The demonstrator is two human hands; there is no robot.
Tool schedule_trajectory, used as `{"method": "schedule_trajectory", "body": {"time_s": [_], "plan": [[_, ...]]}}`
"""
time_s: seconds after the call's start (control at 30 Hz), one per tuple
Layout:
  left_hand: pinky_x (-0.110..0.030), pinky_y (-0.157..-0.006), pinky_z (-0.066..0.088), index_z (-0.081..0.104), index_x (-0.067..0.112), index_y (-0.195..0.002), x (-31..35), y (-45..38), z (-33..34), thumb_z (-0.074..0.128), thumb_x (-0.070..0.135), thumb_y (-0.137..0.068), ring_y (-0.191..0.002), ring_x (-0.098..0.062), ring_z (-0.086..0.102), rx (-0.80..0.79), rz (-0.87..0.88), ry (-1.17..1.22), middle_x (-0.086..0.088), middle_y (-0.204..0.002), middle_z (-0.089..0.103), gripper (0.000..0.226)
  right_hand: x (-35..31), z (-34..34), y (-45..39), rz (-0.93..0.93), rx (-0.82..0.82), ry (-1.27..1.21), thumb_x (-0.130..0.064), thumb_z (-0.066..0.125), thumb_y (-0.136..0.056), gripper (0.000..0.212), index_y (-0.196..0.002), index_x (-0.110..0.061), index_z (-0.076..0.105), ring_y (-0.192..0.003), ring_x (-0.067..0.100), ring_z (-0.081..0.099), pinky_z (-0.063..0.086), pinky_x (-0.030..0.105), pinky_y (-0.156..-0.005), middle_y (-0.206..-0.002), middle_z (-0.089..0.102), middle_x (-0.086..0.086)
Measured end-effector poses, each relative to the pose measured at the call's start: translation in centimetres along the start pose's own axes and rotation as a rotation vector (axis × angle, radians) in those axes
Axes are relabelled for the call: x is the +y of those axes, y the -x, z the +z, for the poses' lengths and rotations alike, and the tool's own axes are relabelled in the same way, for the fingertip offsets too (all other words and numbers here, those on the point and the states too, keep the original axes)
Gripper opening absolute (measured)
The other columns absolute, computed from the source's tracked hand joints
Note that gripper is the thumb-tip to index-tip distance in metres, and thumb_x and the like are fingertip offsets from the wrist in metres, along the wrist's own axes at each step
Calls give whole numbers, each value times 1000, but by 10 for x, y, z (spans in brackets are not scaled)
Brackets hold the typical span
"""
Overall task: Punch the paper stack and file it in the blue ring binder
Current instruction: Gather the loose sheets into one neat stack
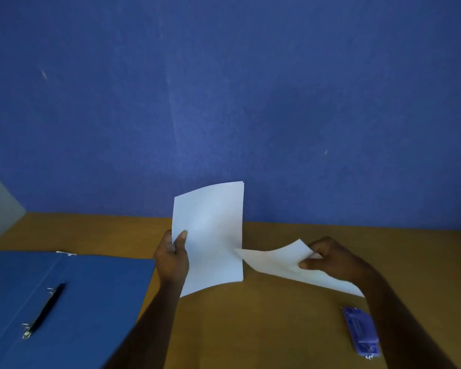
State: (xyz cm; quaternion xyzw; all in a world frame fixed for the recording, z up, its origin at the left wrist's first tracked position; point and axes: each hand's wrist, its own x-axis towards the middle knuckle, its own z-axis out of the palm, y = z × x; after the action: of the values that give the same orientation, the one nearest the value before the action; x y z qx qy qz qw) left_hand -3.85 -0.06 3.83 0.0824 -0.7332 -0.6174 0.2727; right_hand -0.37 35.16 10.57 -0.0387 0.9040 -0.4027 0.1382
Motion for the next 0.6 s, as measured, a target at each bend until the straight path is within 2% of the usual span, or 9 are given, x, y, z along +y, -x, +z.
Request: {"method": "schedule_trajectory", "body": {"time_s": [0.1, 0.17, 0.2, 0.3, 0.4, 0.47, 0.53, 0.6], "plan": [[-27, -99, 49, 64, 12, -121, 5, -2, -2, 61, 18, -97, -111, -2, 63, -1, -19, 58, 8, -118, 69, 26, -29, -21, 10, -21, -113, -171, -19, 80, -80, 22, -102, -17, 78, -93, 14, 74, 56, 26, -75, -102, 79, -5], [-28, -95, 51, 66, 18, -120, 8, -2, -3, 61, 19, -97, -110, -7, 66, -11, -38, 107, 14, -113, 71, 24, -39, -29, 13, -64, -133, -257, -25, 83, -75, 34, -106, -11, 77, -97, 20, 74, 57, 31, -78, -106, 78, 2], [-29, -93, 53, 67, 19, -120, 9, -2, -3, 61, 19, -97, -109, -7, 67, -25, -56, 135, 15, -112, 71, 23, -43, -29, 13, -85, -125, -302, -21, 83, -76, 34, -107, -9, 76, -97, 24, 74, 59, 35, -80, -107, 77, 5], [-31, -90, 55, 67, 14, -123, 11, -1, -2, 60, 18, -97, -108, -10, 68, -125, -105, 179, 6, -115, 73, 26, -47, -18, 7, -124, -4, -499, -10, 75, -78, 30, -107, -5, 74, -97, 32, 74, 59, 45, -84, -107, 77, 12], [-26, -83, 58, 68, 15, -118, 17, 4, 5, 61, 14, -97, -104, -13, 70, -219, -167, 230, 11, -108, 75, 22, -49, 4, -4, -161, 162, -697, -5, 73, -80, 28, -108, -3, 73, -99, 37, 72, 57, 53, -90, -108, 76, 15], [-28, -79, 59, 68, 10, -117, 20, 9, 11, 60, 11, -96, -101, -19, 71, -287, -212, 287, 4, -108, 76, 22, -48, 20, -13, -168, 264, -792, -4, 72, -83, 28, -111, -2, 71, -101, 37, 71, 55, 55, -93, -111, 75, 16], [-29, -73, 59, 68, 6, -115, 26, 14, 15, 61, 10, -96, -96, -24, 73, -346, -253, 330, -6, -107, 76, 21, -49, 35, -19, -177, 355, -858, -10, 74, -83, 33, -114, 0, 69, -105, 35, 70, 54, 53, -95, -115, 74, 15], [-32, -67, 57, 70, 7, -109, 34, 20, 17, 60, 10, -96, -84, -25, 73, -403, -265, 372, -9, -98, 77, 16, -51, 47, -22, -163, 423, -900, -28, 83, -74, 48, -112, -2, 71, -106, 34, 70, 55, 51, -94, -114, 74, 14]]}}
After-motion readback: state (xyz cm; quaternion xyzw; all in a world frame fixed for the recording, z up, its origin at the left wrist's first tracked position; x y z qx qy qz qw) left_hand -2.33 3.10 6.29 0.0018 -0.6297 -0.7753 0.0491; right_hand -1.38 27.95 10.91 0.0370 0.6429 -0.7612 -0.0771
